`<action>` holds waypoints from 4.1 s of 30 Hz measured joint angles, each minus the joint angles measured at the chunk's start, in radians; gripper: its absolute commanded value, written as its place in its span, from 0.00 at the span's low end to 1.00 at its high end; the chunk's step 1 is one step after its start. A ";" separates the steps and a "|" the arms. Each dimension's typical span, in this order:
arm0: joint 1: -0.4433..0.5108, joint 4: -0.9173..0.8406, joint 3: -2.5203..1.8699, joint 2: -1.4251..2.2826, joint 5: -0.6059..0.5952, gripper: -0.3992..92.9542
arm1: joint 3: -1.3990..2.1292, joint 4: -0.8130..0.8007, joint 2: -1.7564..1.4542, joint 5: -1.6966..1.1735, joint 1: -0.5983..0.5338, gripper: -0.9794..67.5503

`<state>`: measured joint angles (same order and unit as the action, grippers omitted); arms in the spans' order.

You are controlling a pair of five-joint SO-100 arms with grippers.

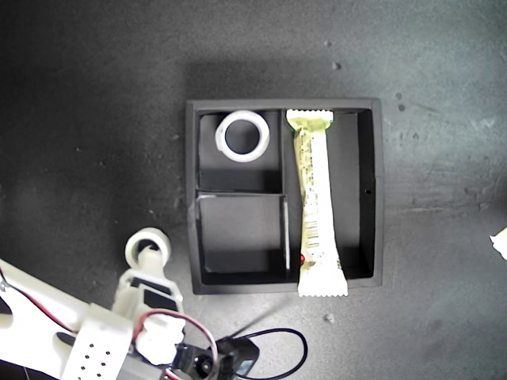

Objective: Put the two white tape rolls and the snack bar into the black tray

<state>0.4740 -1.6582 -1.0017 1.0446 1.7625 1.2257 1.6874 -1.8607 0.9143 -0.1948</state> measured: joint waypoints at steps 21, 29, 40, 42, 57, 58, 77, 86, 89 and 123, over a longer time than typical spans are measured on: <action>-0.003 0.018 -0.003 -0.078 0.023 0.15 | 0.000 -0.017 0.000 0.000 -0.017 0.05; -0.034 0.167 -0.141 -0.078 0.032 0.04 | 0.067 -0.098 0.000 0.000 -0.031 0.05; -0.087 0.117 -0.417 0.345 -0.041 0.01 | 0.106 -0.146 0.000 0.000 -0.081 0.05; -0.118 0.095 -0.416 0.451 -0.101 0.01 | 0.121 -0.161 0.000 0.000 -0.081 0.04; -0.204 -0.135 0.804 -0.296 -0.492 0.00 | 0.207 -0.186 -0.028 0.252 -0.040 0.01; -0.204 -0.137 0.920 -0.377 -0.491 0.00 | 0.196 -0.179 -0.044 0.272 -0.035 0.01; -0.227 -0.160 0.753 -0.397 -0.422 0.31 | 0.006 -0.127 -0.095 0.249 -0.072 0.01; -0.279 -0.160 0.649 -0.037 -0.568 0.29 | -0.264 0.003 -0.095 0.210 0.046 0.01; -0.321 -0.160 0.512 0.160 -0.574 0.25 | -0.374 0.083 -0.138 0.210 0.098 0.01; -0.318 0.367 -1.967 2.292 -0.304 0.01 | 1.882 -0.661 -1.480 0.425 0.196 0.01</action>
<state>0.1565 -1.2916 -2.9683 3.3364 1.4588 3.1078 1.0262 -3.3410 1.3392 0.0015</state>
